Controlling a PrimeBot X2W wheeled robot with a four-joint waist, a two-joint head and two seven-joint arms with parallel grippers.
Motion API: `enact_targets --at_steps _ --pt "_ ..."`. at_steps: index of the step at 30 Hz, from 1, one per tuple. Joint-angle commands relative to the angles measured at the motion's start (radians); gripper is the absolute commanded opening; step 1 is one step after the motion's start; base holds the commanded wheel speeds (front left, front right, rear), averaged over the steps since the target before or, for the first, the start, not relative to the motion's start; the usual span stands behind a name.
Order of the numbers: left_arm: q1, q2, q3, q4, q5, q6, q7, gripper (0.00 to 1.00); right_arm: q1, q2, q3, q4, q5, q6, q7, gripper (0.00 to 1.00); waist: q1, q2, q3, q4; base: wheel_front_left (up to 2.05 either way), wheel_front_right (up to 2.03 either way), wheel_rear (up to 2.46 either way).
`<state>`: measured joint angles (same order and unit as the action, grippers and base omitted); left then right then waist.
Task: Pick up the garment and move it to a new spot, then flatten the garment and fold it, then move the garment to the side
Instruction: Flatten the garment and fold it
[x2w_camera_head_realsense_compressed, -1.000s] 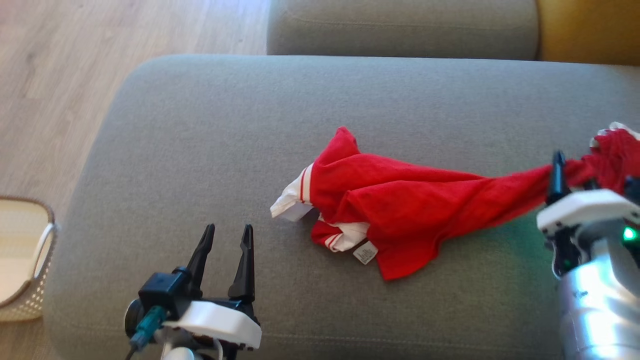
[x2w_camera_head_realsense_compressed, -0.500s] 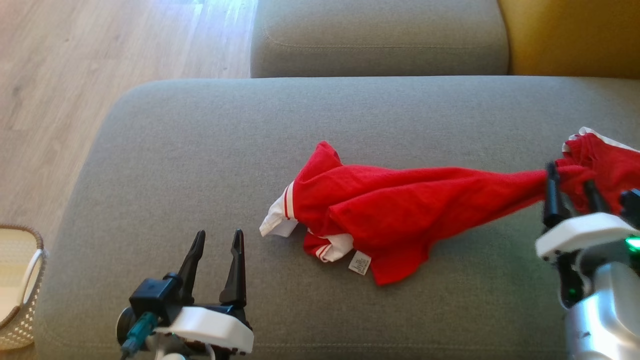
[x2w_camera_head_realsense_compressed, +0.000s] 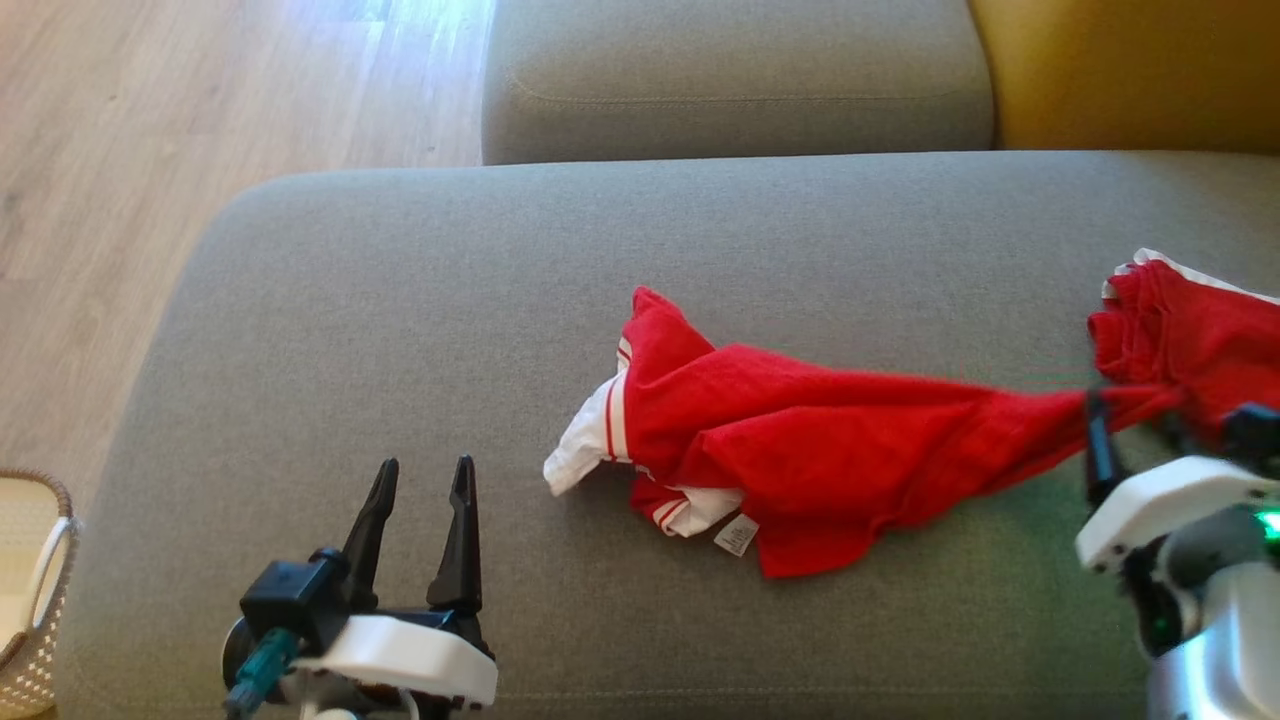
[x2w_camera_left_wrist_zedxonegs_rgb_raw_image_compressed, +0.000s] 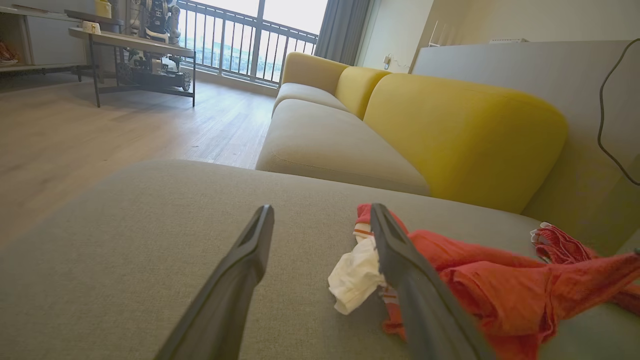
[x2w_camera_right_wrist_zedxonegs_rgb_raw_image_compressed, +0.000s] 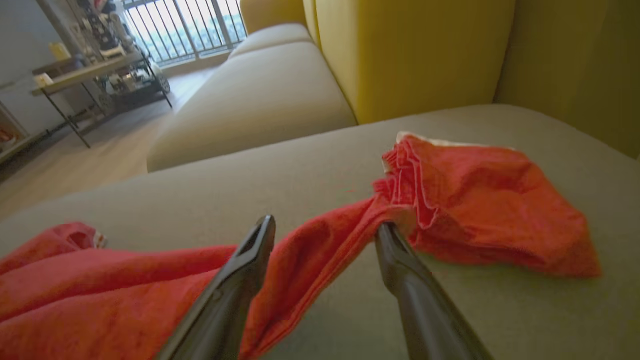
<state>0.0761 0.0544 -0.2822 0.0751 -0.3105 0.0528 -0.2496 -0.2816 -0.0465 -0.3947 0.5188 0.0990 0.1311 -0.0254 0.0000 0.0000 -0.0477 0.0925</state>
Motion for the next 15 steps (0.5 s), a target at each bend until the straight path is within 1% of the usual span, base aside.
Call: enact_targets --at_steps 1,9,11,15 --pt "-0.035 -0.004 0.035 -0.037 0.005 -0.002 -0.012 1.00 -0.030 -0.004 0.047 -0.033 -0.013 0.000 0.025 1.00 0.0000 0.0000 0.000 -0.003 0.00 0.00 0.00" --pt "-0.037 -0.004 0.036 -0.033 0.004 -0.002 -0.012 1.00 0.057 -0.004 0.159 -0.059 -0.031 0.000 0.317 1.00 0.0000 0.0000 -0.005 -0.012 0.00 0.00 0.00" --pt "-0.036 -0.004 0.036 -0.032 0.003 -0.003 -0.012 1.00 0.073 -0.004 0.195 -0.106 0.004 0.000 0.339 1.00 0.0000 0.0000 -0.007 -0.013 0.00 0.00 0.00" --pt "-0.036 -0.004 0.042 -0.032 0.003 -0.004 -0.012 1.00 0.114 -0.004 0.306 -0.230 0.072 0.000 0.326 1.00 0.0000 0.0000 -0.013 -0.015 0.00 0.00 0.00"
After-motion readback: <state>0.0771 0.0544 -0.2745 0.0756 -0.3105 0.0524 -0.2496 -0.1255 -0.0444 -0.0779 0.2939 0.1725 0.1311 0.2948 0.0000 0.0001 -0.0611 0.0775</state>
